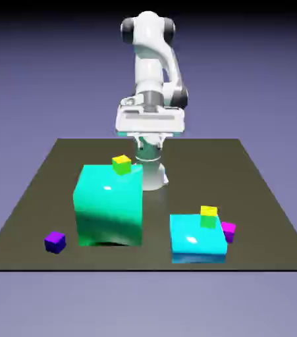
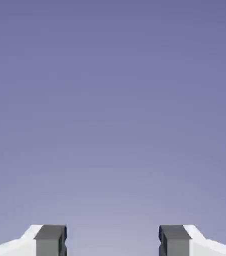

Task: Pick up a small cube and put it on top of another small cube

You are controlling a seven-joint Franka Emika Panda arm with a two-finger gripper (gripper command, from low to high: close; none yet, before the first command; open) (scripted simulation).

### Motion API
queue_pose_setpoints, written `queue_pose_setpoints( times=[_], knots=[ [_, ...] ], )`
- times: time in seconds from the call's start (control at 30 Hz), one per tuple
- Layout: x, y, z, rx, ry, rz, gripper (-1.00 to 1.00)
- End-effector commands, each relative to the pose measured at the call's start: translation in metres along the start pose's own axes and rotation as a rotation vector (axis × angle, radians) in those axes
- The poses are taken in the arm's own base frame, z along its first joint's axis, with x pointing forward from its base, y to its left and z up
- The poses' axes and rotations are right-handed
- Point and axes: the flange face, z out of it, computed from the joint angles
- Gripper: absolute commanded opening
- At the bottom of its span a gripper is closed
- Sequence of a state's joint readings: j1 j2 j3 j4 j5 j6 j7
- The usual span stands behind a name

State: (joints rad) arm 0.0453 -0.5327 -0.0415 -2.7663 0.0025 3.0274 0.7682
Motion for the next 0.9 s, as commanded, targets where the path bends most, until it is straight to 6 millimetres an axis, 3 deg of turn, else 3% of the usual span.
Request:
queue_pose_setpoints(
  times=[0.0, 0.2, 0.47, 0.67, 0.87],
  knots=[
    [-0.003, -0.007, 0.010, -0.021, -0.028, -0.020, 0.00],
    [-0.059, -0.049, 0.077, -0.200, -0.238, -0.277, 0.00],
    [-0.158, -0.082, 0.153, -0.412, -0.500, -0.608, 0.00],
    [-0.239, -0.095, 0.192, -0.539, -0.671, -0.843, 0.00],
    [-0.317, -0.103, 0.216, -0.635, -0.817, -1.059, 0.00]
  ],
)
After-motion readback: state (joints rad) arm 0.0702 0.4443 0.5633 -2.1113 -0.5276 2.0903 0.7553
